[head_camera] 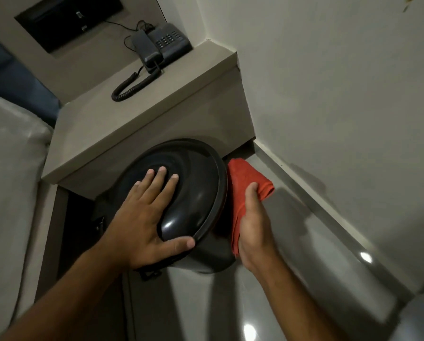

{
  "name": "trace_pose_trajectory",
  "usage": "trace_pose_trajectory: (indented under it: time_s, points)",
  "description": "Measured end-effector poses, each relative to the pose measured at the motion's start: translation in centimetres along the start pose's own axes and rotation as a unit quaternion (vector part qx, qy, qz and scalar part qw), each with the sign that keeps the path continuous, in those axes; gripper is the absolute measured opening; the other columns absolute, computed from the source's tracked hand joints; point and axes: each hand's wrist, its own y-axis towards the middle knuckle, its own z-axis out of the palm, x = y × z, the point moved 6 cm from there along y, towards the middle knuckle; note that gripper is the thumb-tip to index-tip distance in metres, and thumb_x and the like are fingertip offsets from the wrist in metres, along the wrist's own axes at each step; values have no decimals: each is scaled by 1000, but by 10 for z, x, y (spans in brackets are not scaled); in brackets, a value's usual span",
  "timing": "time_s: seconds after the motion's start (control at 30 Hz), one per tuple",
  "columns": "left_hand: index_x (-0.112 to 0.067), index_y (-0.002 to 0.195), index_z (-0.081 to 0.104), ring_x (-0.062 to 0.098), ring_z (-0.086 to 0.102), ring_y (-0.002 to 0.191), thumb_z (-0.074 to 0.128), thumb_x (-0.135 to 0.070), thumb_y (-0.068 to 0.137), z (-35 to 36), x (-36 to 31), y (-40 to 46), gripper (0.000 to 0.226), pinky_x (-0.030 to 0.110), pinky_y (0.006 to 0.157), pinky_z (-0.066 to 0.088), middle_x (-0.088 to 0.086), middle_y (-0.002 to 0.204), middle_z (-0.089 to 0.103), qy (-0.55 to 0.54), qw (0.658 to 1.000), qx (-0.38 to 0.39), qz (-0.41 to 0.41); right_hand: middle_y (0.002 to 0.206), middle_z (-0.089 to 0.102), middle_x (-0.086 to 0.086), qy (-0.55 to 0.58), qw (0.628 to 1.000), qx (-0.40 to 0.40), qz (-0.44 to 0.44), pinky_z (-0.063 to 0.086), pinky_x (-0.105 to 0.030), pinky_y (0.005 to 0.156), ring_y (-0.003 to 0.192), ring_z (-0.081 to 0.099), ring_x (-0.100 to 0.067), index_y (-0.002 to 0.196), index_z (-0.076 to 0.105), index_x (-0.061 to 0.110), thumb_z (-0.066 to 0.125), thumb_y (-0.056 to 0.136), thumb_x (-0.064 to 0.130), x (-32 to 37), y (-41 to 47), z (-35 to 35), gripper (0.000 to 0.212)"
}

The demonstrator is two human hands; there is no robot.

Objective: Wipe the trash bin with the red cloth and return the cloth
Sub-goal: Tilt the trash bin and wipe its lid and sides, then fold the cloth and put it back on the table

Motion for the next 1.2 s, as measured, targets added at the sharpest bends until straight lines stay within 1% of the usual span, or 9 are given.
trace_pose_trajectory:
  time_s: [0.33,0.5,0.63,0.83,0.93,1.0,1.1,1.13,1.2]
  points:
    - [-14,155,18,31,6,152,47,-85,68,1,0,13,116,61,117,21,14,165,13,10,991,-12,136,139,63,-13,-1,972,-161,170,42,-49,112,126,59,-35,145,55,19,39,92,75,-66,47,-45,79]
    - [-13,155,23,32,6,152,40,-87,70,5,5,15,114,59,117,20,15,164,15,8,989,-23,144,117,78,-5,74,985,-116,99,63,-33,79,107,74,-25,125,70,22,41,90,70,-24,28,-15,66]
    - [-10,154,26,35,6,152,40,-85,72,4,6,14,113,58,118,18,19,163,18,-31,989,-17,143,113,79,-12,120,981,-139,68,59,-43,84,100,76,-27,132,62,14,36,101,61,38,6,0,62]
    - [-5,154,23,29,2,152,35,-74,85,-14,6,15,98,50,121,13,14,165,14,-83,989,52,109,103,81,-6,167,969,-182,19,65,-43,73,90,79,-21,125,65,16,37,104,54,143,-39,39,53]
    - [-11,156,14,16,-2,152,17,-70,88,-38,0,12,90,40,123,2,6,166,11,-243,964,104,-38,104,81,-6,170,972,-158,37,61,-47,81,90,79,-21,104,81,15,45,100,53,175,-58,81,52]
    - [-18,155,26,9,13,150,21,-76,85,-72,-8,-2,91,37,123,11,3,163,25,-527,816,94,-218,111,79,-11,177,973,-117,90,58,-53,92,98,77,-25,103,82,10,53,94,50,184,-70,124,50]
    - [-22,130,61,20,63,120,61,-63,82,-128,-24,-28,62,36,90,56,7,132,67,-850,409,32,-331,125,71,-23,193,964,-68,168,49,-60,92,110,72,-38,123,70,0,61,89,41,187,-89,187,54]
    - [-16,124,64,26,69,110,70,-48,82,-145,-25,-38,54,38,78,60,12,124,71,-874,329,26,-357,127,69,-26,181,964,-54,187,50,-59,90,110,71,-40,126,67,-1,60,89,39,188,-95,205,55]
    - [-6,117,66,33,73,97,82,-20,73,-178,-14,-59,49,40,69,61,19,110,75,-860,305,1,-409,128,68,-28,141,967,-28,211,57,-55,88,111,70,-40,128,66,-2,55,94,36,192,-105,231,53]
